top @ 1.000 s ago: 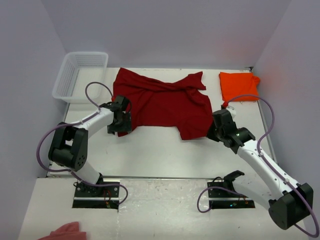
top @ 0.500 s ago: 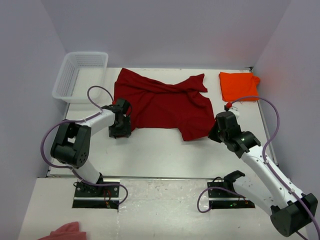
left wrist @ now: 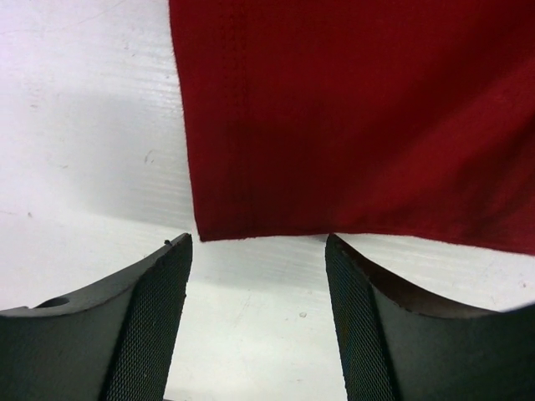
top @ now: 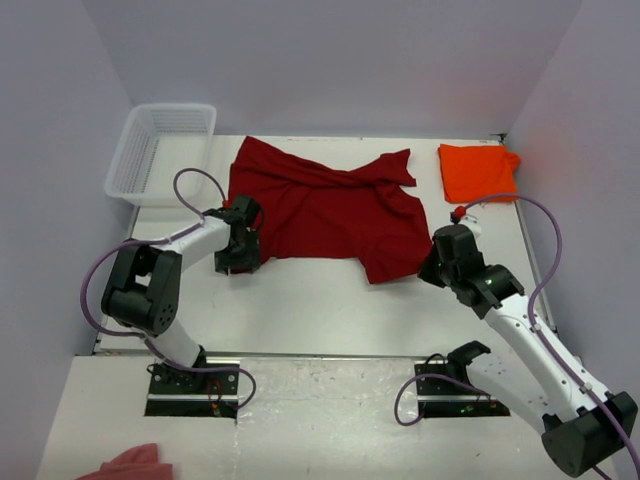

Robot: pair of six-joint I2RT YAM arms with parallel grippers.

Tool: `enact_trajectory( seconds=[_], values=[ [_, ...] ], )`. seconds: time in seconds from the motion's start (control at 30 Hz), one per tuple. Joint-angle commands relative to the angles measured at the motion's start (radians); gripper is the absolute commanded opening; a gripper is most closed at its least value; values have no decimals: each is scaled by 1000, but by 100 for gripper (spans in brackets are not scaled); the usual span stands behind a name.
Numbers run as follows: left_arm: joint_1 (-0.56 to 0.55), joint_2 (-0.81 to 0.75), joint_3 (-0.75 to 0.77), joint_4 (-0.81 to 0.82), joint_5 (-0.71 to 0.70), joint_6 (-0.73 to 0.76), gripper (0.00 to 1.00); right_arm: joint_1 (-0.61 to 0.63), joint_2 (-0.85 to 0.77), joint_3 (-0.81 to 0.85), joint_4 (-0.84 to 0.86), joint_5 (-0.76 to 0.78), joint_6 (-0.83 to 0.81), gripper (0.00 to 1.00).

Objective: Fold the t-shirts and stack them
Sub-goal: Flatten out the tshirt

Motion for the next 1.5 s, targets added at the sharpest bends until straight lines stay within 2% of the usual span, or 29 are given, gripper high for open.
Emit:
enact_trajectory(
  seconds=[0.0,0.3,0.47,0.93,1.03,1.07,1.17,1.33,1.47],
  values=[
    [-2,-77,-3,-39,-30,-27,66,5,3,43,-10,20,-12,0],
    [16,-162,-26,-53,-26,-21,66,3,-5,52,-18,24,-17,0],
    [79,-116,-23,-18,19,15,61,2,-26,53,-29,24,-21,0],
    [107,-22,-48,56,76,44,57,2,-38,59,-45,24,-20,0],
    [117,-8,-65,63,70,50,47,3,-47,56,-44,28,-18,0],
    [122,-8,-77,71,79,50,38,3,-48,56,-44,31,-18,0],
    [125,-4,-88,82,79,50,26,3,-48,55,-44,31,-18,0],
    [131,-4,-89,88,82,52,22,3,-40,53,-42,31,-17,0],
    [134,-14,-74,74,64,56,12,3,-28,52,-41,37,-21,0]
  ],
)
